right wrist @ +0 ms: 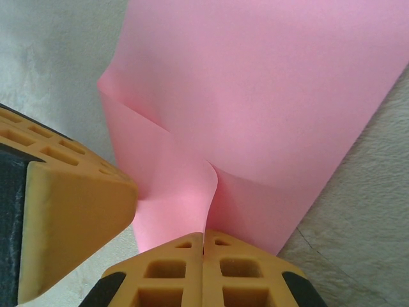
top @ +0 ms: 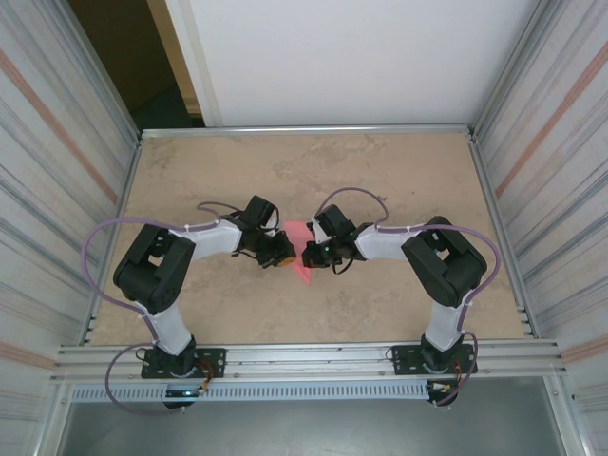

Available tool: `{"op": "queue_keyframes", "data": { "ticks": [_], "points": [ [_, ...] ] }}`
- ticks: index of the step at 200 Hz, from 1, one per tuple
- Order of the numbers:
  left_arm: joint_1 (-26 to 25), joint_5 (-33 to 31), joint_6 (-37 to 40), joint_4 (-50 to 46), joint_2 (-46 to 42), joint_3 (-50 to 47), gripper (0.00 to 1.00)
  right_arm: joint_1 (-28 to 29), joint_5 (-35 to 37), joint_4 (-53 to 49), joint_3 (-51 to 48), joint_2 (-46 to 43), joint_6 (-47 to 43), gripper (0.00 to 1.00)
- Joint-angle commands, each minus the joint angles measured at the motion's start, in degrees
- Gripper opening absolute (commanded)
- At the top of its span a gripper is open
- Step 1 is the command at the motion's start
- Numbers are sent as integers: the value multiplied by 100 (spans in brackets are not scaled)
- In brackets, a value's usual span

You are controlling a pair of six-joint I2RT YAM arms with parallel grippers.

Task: Fold a paper plane with a square sheet of paper (pick it up from the middle)
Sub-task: Third fold the triangle at the center of the table.

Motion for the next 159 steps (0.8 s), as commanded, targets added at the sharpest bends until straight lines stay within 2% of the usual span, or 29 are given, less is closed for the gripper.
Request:
{"op": "queue_keyframes", "data": {
  "ticks": [1, 45, 89, 159],
  "points": [
    [-29, -80, 60, -180, 134, 60, 14, -1, 232, -514, -18, 308, 34, 3],
    [-35, -71, 63, -216, 147, 78, 14, 5, 216, -516, -3, 324, 34, 4],
    [-89, 155, 215, 179, -72, 182, 15, 5, 186, -499, -12, 342, 34, 3],
    [-91, -43, 190, -234, 297, 381, 15, 8, 214, -508, -19, 353, 51, 4]
  ]
}}
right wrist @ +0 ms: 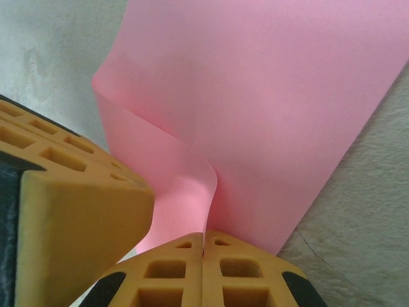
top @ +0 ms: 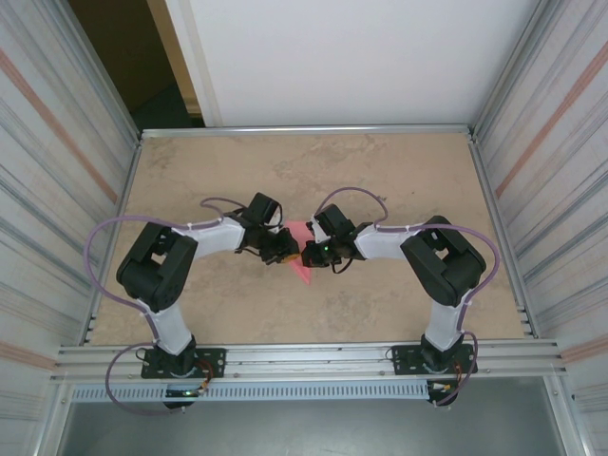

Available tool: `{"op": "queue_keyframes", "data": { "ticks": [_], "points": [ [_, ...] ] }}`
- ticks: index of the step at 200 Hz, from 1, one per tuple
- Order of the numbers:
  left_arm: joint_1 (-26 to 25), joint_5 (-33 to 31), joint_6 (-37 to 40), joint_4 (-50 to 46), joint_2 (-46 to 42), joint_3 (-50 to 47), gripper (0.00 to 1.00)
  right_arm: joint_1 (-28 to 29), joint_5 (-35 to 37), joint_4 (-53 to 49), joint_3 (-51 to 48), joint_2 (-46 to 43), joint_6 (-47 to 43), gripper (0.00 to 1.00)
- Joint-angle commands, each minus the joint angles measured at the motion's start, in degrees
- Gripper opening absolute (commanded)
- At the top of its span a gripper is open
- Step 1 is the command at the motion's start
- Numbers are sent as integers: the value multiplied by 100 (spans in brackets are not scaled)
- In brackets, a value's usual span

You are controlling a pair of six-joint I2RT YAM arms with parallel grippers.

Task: Fold a paper plane with a square sheet of paper (pick it up from the middle)
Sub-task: Third fold the triangle at the center of the table.

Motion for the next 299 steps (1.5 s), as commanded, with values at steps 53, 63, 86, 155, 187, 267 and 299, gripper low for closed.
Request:
{"op": "queue_keyframes", "data": {
  "ticks": [53, 63, 86, 155, 187, 267, 299],
  "points": [
    [-13, -284, 29, -497, 135, 62, 14, 10, 247, -536, -69, 309, 56, 9],
    [-5, -322, 5, -497, 106, 31, 14, 5, 246, -536, -73, 310, 67, 11],
    [1, -354, -6, -501, 73, -20, 14, 2, 256, -545, -69, 320, 65, 13],
    [22, -360, -43, -442, 240, -72, 14, 5, 284, -582, -63, 242, 104, 15],
    [40, -389, -42, -438, 376, -143, 13, -74, 206, -624, -67, -84, 251, 21],
    [80, -430, -100, -417, 574, -322, 12, -225, 20, -826, -257, -1103, 326, 23],
    [79, -459, -116, -454, 583, -316, 12, 76, -243, -906, -51, -855, 113, 10]
  ]
}}
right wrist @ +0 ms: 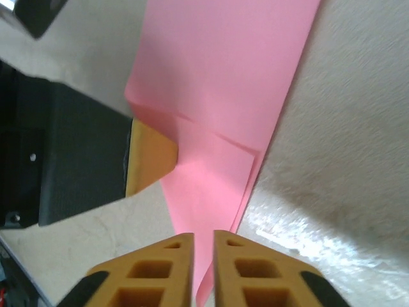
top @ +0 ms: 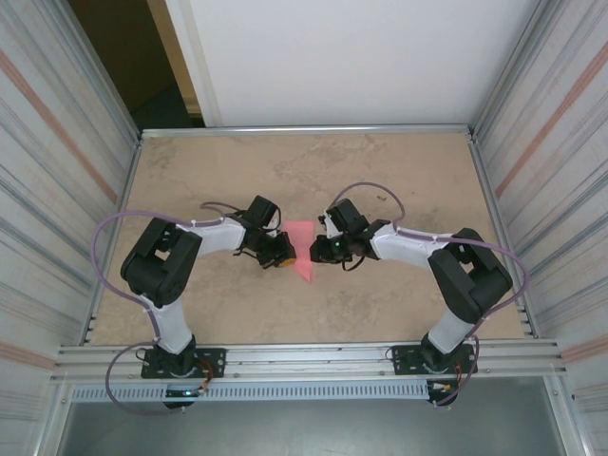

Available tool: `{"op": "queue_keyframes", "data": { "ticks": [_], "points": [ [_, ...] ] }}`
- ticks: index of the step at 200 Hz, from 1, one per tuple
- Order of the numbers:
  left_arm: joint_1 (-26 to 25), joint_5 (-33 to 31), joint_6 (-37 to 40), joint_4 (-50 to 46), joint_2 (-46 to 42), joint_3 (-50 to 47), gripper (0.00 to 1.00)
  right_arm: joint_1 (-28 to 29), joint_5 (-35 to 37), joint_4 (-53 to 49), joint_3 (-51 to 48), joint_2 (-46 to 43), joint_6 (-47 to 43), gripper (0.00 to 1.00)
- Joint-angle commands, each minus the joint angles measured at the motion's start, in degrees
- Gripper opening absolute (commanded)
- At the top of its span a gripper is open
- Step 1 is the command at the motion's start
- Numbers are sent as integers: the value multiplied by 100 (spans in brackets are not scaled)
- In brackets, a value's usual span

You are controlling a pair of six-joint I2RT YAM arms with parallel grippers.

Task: Fold a paper plane with a square sheet of paper (pick it up from the middle)
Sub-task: Third fold the triangle at the center of the table.

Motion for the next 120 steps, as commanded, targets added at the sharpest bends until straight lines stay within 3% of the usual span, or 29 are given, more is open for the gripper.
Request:
{"op": "queue_keyframes", "data": {
  "ticks": [1, 51, 120],
  "points": [
    [2, -438, -89, -318, 368, -242, 12, 240, -284, -230, 189, 161, -165, 9],
    [2, -413, -91, -321, 414, -236, 11, 410, -543, -20, 390, 643, -61, 3],
    [4, -385, -42, -353, 458, -231, 11, 418, -696, 148, 532, 996, -44, 2]
  ]
}}
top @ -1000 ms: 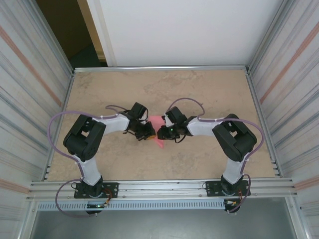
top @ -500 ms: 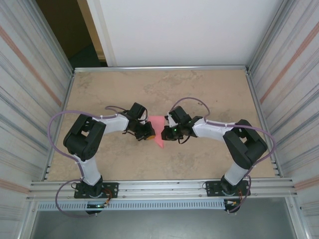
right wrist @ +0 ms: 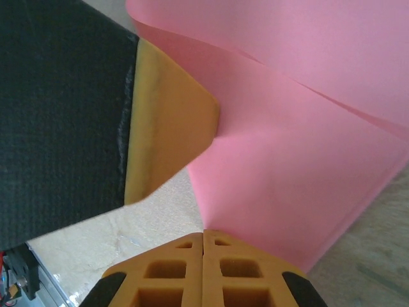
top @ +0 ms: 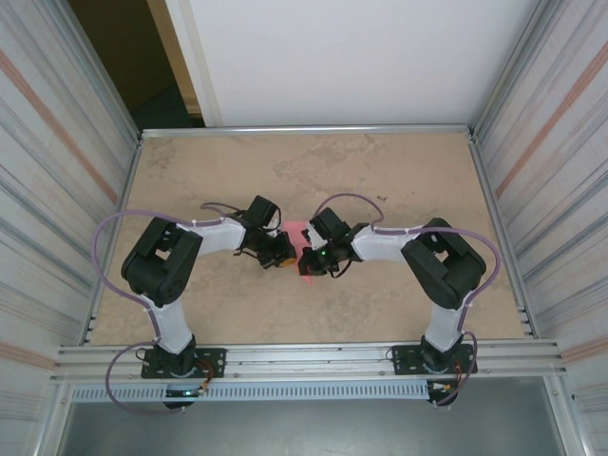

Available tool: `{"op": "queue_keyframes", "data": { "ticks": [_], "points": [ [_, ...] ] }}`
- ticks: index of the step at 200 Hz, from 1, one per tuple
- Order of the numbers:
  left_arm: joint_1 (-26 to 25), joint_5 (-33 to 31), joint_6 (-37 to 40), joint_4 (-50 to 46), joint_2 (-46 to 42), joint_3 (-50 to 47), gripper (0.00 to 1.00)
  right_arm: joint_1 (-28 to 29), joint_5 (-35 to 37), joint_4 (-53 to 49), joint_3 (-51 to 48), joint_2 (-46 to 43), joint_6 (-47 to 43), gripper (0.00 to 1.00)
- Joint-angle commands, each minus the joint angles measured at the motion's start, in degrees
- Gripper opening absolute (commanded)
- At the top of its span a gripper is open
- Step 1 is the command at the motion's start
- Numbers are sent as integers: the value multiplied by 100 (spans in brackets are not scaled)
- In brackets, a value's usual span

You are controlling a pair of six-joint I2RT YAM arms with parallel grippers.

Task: Fold a paper plane with a square sheet of paper (pick it up from the middle)
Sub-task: Third fold the triangle at the center of the table.

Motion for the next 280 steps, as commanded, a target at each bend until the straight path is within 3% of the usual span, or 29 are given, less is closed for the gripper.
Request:
{"op": "queue_keyframes", "data": {
  "ticks": [1, 177, 245, 280],
  "points": [
    [-1, -451, -1, -412, 424, -235, 11, 31, -126, 71, 173, 75, -26, 2],
    [174, -577, 209, -700, 618, -273, 11, -20, 67, -614, -141, 32, -516, 2],
    [199, -526, 239, -676, 632, -251, 11, -7, 47, -988, -996, -863, -439, 1],
    [196, -448, 233, -641, 583, -220, 11, -5, 209, -899, -797, -1340, -307, 2]
  ]
}}
